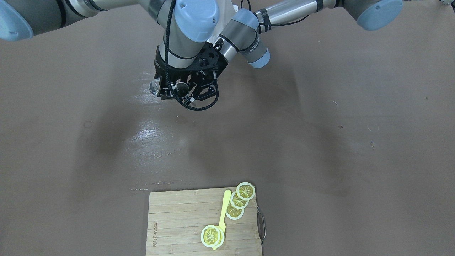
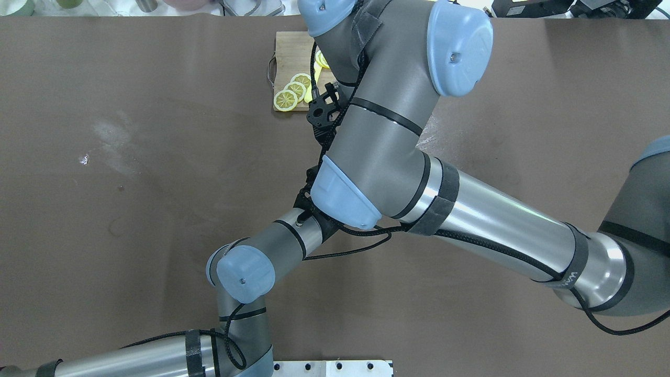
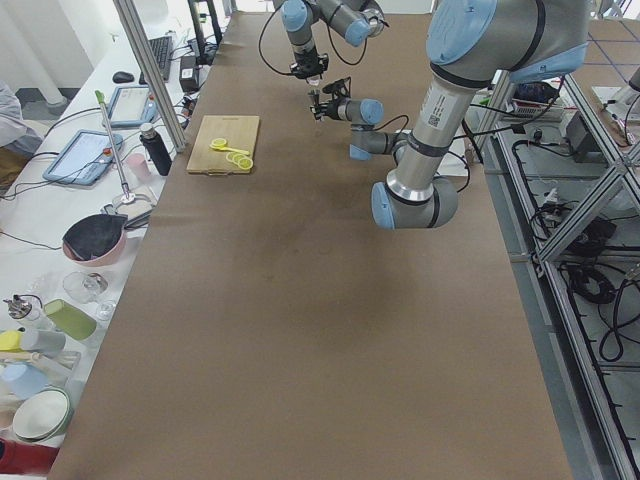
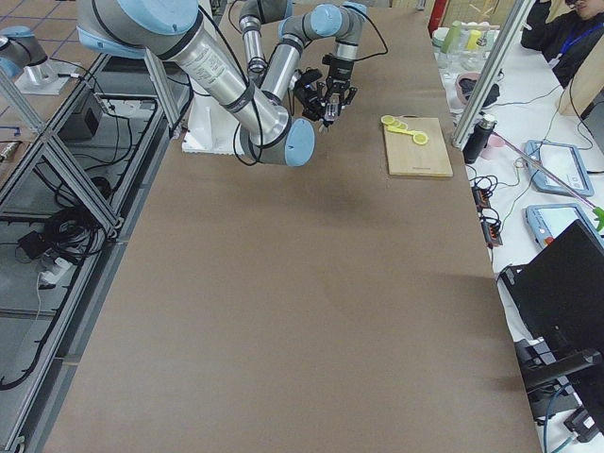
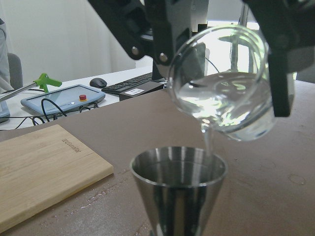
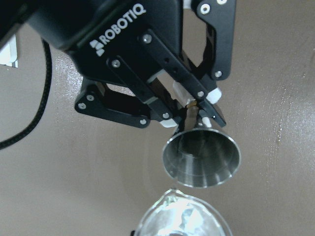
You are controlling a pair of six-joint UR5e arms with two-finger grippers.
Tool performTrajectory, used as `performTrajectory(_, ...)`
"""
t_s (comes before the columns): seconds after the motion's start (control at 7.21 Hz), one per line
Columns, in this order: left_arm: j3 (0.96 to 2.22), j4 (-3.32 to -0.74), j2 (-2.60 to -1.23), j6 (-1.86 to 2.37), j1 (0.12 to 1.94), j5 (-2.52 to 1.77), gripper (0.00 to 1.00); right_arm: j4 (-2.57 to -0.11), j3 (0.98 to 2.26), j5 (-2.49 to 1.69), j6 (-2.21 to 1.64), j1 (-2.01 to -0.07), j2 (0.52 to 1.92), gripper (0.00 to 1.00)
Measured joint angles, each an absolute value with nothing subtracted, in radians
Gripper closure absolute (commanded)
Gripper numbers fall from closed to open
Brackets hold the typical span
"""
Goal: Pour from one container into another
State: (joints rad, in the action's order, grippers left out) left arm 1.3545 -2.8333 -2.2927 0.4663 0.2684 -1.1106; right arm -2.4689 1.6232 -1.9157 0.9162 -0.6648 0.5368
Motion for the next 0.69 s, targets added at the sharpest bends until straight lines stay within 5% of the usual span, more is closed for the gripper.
performTrajectory(0.69,1.353,-2.833,-2.292,0.467,0.268,-1.112,1.00,-2.519,1.550,-1.888,1.003,-0.666,0.480,1.00)
